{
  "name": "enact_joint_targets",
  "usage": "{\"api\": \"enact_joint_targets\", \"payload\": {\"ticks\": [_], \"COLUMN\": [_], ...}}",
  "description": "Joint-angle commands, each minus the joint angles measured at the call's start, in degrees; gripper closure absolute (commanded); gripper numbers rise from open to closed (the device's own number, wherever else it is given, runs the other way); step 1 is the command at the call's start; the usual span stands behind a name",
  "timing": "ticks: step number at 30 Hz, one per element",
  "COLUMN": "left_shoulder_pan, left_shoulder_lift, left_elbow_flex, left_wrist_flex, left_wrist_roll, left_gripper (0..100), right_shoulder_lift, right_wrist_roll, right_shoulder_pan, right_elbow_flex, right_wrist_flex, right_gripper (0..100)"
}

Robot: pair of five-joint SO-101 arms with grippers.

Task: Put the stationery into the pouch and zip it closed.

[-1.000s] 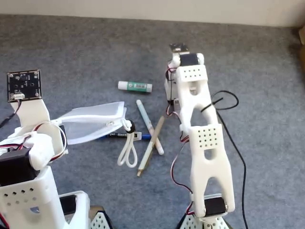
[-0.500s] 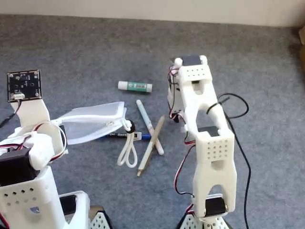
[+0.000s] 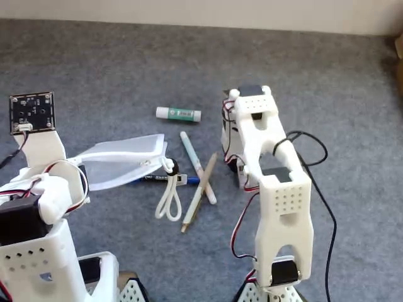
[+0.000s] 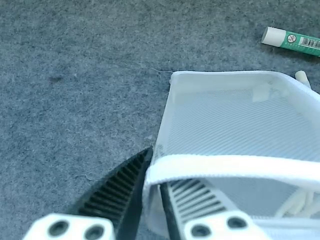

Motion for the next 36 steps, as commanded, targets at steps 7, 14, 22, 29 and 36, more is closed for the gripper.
{"api": "enact_joint_targets", "payload": {"ticks": [7, 14, 22, 29, 36], "left_shoulder_pan": [-1.0, -1.0, -0.9, 0.7, 1.2], "left_shoulder_lift": [0.8, 0.8, 1.0, 1.4, 1.5], "left_elbow_flex": [0.2, 0.2, -0.1, -0.3, -4.6], "left_wrist_flex": [0.3, 0.6, 0.4, 0.5, 2.8], "left_wrist_roll": [-0.4, -1.8, -2.1, -3.1, -3.1], "left_gripper": [99, 99, 99, 99, 99], "right_shoulder_lift": [-3.7, -11.0, -24.9, -35.3, -48.0], "right_wrist_roll": [0.5, 0.5, 0.6, 0.3, 0.3], "right_shoulder_pan": [-0.4, -0.4, -1.5, -2.9, -6.6], "right_elbow_flex": [0.0, 1.5, 11.6, 18.4, 22.6], "right_wrist_flex": [-0.2, 2.3, 2.2, 2.9, 8.7], "right_gripper": [99.5, 99.4, 99.4, 99.4, 99.4]}}
